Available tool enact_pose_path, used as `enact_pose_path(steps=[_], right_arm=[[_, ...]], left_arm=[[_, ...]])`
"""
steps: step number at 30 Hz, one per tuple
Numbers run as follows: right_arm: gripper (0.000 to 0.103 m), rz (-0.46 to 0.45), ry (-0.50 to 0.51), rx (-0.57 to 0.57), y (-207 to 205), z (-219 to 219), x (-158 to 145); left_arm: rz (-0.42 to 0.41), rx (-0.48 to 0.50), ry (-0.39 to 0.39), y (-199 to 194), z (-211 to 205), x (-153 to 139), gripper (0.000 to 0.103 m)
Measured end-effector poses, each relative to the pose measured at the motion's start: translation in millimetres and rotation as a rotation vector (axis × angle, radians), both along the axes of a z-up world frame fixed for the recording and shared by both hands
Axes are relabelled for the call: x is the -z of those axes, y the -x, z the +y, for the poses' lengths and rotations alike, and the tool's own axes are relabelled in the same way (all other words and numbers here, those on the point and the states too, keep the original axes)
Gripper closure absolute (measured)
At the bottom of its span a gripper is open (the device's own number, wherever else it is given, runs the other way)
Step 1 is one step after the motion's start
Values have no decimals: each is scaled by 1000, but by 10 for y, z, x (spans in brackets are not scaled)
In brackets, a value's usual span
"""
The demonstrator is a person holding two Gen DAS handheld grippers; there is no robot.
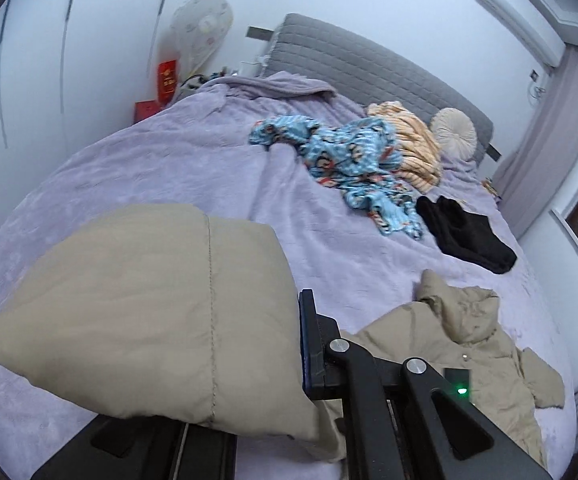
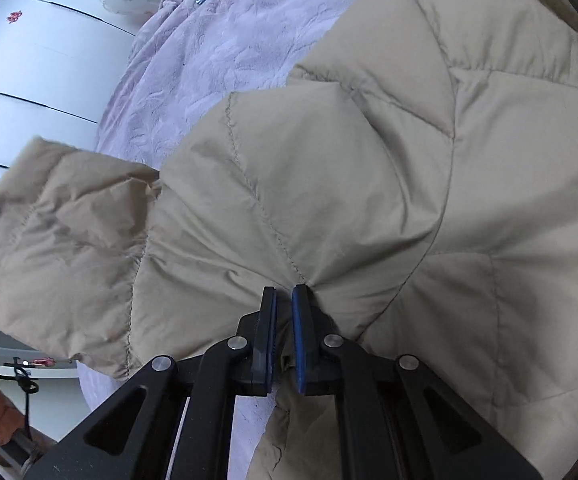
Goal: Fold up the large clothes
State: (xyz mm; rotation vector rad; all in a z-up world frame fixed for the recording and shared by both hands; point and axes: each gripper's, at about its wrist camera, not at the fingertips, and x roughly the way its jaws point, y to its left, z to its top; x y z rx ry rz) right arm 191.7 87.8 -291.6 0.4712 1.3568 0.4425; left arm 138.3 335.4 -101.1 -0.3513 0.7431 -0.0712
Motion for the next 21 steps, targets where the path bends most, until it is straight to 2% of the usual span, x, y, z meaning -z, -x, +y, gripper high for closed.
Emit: enact_pose_path(steps=[3,5,8,11,13,16,18,21], right_arm=[[94,19,-56,-33,24,-126,-105],[94,6,-70,-22,97,-360,-238],[94,-23,4,59,212,-951,-450],[94,-59,82,180,342,-1722,-641],[94,-70,137,246,438,-2194,-722],[94,-51,203,337,589,-2816,-713],[94,-24,234,382,661,-3113,-677],[94,12,235,421,734,-3393,-601]], left_arm=[[-46,118,2,-63,-628,-276,93],[-73,189,7,-107,-1083,-428,93],[-107,287,-17,-172,-1835,-554,93],[-87,381,-40,-259,-2603,-497,93],[-42,443,-97,-308,-3119,-282,93],[62,507,-257,-345,-3777,268,93],[143,545,-352,-307,-4082,698,93],[223,604,-405,-200,-4245,1161,93]])
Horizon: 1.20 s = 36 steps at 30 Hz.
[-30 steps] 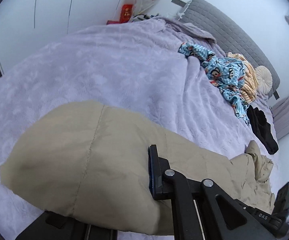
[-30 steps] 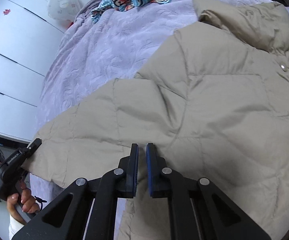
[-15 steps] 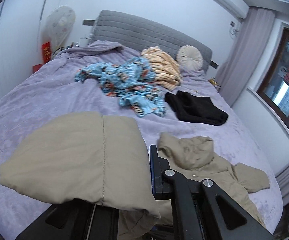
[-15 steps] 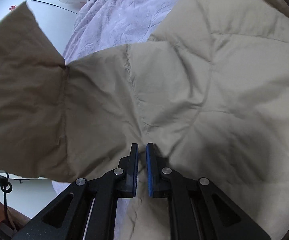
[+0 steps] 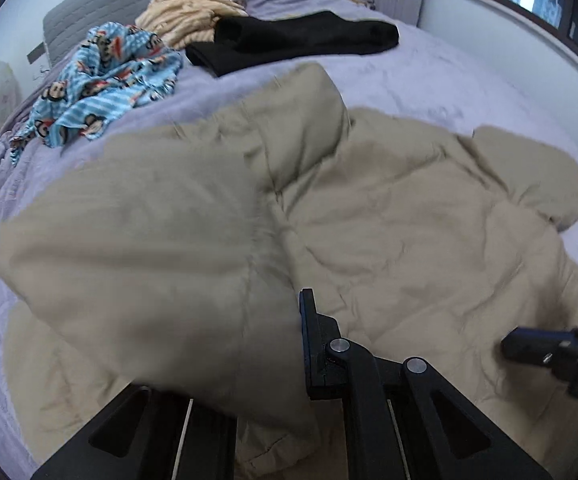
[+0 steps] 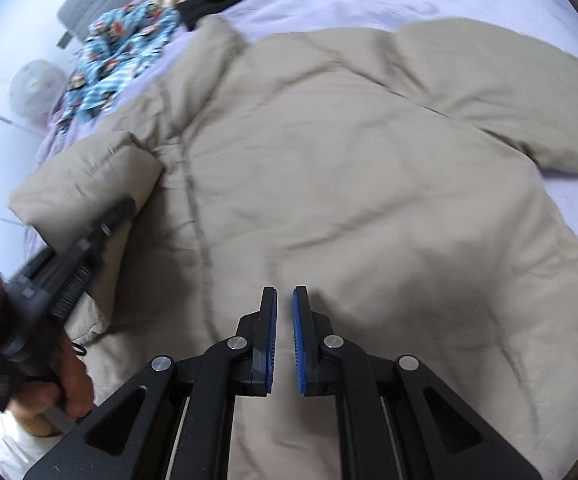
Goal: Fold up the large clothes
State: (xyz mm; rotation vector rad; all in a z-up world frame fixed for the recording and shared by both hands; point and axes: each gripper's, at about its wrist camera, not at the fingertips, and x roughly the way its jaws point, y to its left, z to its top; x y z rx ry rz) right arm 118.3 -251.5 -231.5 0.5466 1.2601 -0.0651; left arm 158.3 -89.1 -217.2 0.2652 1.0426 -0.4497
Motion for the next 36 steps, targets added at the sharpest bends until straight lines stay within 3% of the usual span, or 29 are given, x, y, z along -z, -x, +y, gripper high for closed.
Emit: enact_pose_path(steps=[3,4,5,6,7,14,15,16,17,18,21,25,27,28,29,30,31,34,35,36], right_arm=[[94,10,-24,15,29,23,109],[94,9,-30,17,38,16,123],[94,5,-32,18,10,17,124],[94,2,-33,17,35,41,116],[94,-1,-33,16,70,30,100],[93,-47,14,-59,165,147,-147],[85,-57,22,-86,159,217,-193],[58,-69,26,-114,156,295,-238],[18,-85,25,-143,160,373,-286],[9,-112,17,-166,174,445,-331],[8,-149,37,-262,56,788,-397],[8,-175,163,-361,-291,1316,-387],[10,-185,288,-389,-478,1513,-358],[20,-195,334,-381,-541,1536,-347],[55,-202,361,-355,-590,1503,-344],[80,-194,348,-328,-613,1429,-329],[95,-185,307,-281,-608,1294,-312],[96,-170,206,-166,-475,875,-244],[96,-156,187,-142,-416,761,-194],[96,-130,158,-122,-360,644,-121]], left_arm=[[-6,23,-56,119,-45,161,91],[-13,30,-56,149,-54,164,87],[-11,37,-48,176,-41,135,55],[-14,36,-36,193,2,87,10],[-36,28,-21,225,53,7,1],[-141,-31,64,323,669,-601,0],[-149,-68,73,303,838,-646,0],[-147,-112,83,271,1034,-671,0],[-124,-159,95,226,1253,-675,0],[-86,-211,116,158,1489,-652,0],[19,-389,188,-70,2206,-478,0],[166,-595,335,-300,2960,-125,0],[221,-639,412,-363,3149,28,0],[237,-650,430,-384,3187,87,0],[248,-652,436,-414,3198,139,0],[256,-645,441,-447,3191,180,0],[271,-630,455,-488,3164,231,0],[309,-589,524,-640,3052,345,2],[312,-575,554,-688,3002,353,19],[314,-557,584,-726,2935,352,51]])
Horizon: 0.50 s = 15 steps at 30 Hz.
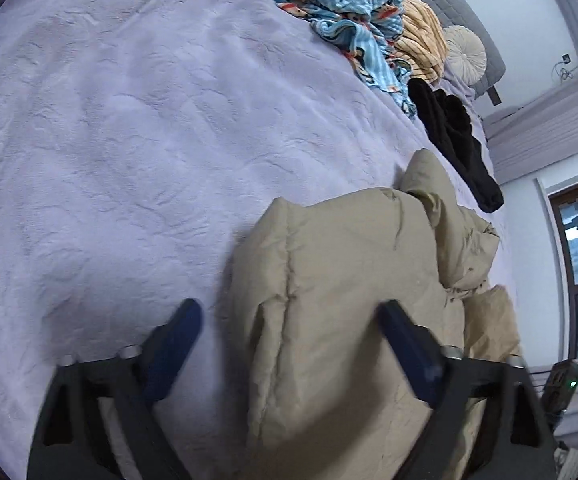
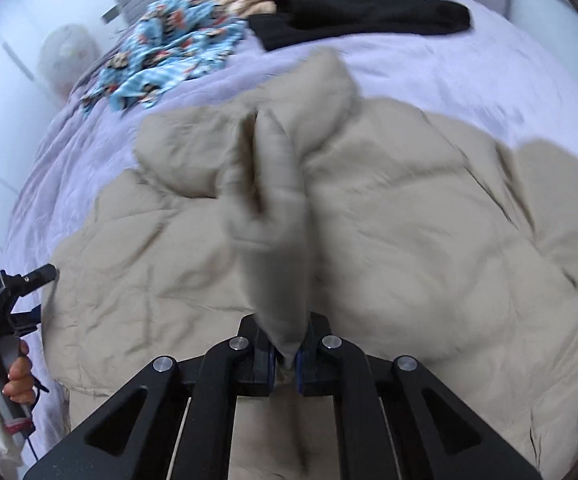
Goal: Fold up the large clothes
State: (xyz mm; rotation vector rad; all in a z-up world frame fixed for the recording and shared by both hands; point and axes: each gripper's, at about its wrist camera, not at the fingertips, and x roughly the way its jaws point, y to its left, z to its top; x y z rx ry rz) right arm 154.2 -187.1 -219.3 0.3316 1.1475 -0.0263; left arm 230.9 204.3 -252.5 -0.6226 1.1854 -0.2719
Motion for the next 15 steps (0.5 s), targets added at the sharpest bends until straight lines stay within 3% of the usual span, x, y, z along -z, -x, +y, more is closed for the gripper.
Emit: enact_pose_path(steps=[2,6,8,11,15], right_arm=[[96,52,-54,47,118,-190,175],[96,52,-77,86,283,-342,274],[96,47,-70,87,280,-324,278],[96,28,-64,74,191,-247,287],[96,11,-48,33,10,-73,340]], left_arm=[[-51,21,33,-13,-146,-124,81],[-314,165,-185,239,-617,-801,83],[-386,218,-274,309,-736,-945,83],[-341,218,-381,167,-681,-747,83],[-220,167,-438,-10,-396,-222,83]])
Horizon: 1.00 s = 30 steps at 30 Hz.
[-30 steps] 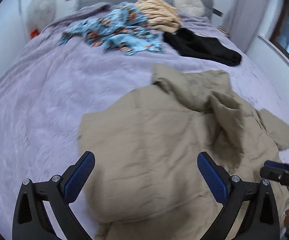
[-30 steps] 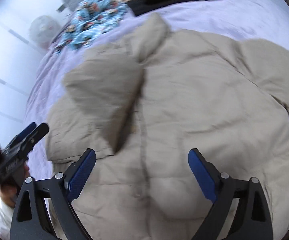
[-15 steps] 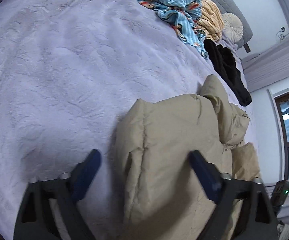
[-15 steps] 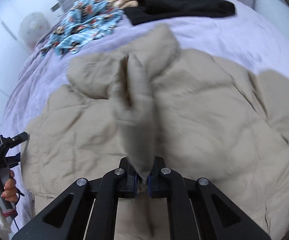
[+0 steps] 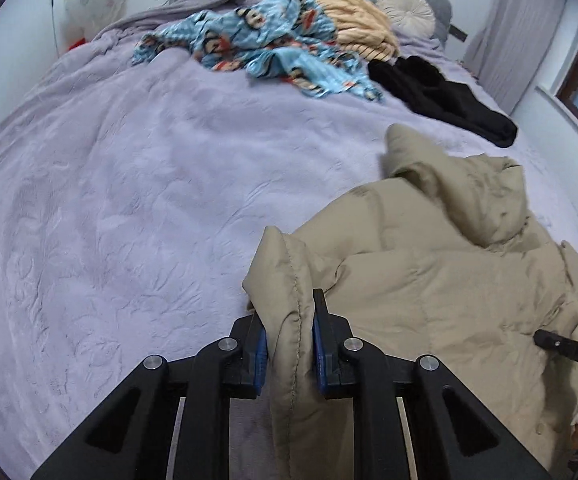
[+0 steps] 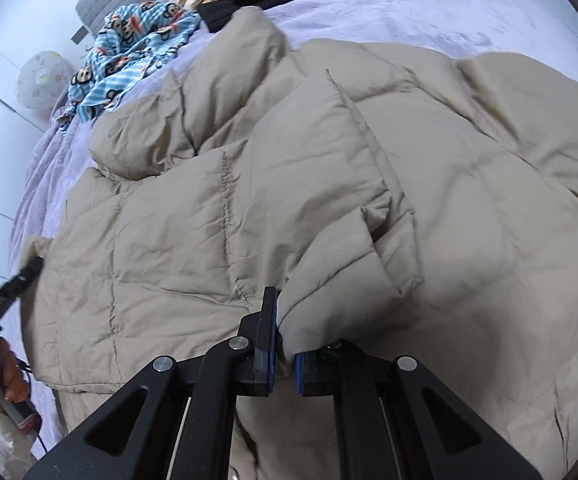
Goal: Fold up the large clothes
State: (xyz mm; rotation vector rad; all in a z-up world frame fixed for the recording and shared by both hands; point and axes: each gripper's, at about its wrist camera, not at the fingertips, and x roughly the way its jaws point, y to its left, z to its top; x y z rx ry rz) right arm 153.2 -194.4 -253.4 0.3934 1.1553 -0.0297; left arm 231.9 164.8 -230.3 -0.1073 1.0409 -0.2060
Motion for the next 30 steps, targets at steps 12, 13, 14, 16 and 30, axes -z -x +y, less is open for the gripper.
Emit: enact_pose_path(steps=[12,13,14,16,30], right_arm=[[35,5,23,39,206,-248,-285],[35,-5,40,71,270,-324,-356],[35,-12,60,106,319,-390,-418],[48,-52,89,165,428,-502,-565],[92,24,78,-20,78,-227,-76]], left_arm=[[-48,-140,-68,176,408,-427,82],[-52,-151,-62,213,456,-489,82],[-57,-161,-54,252,503,-553,82],[-59,-158,-27,352,540,-649,82],[133,-111,-56,828,-44,138,82]])
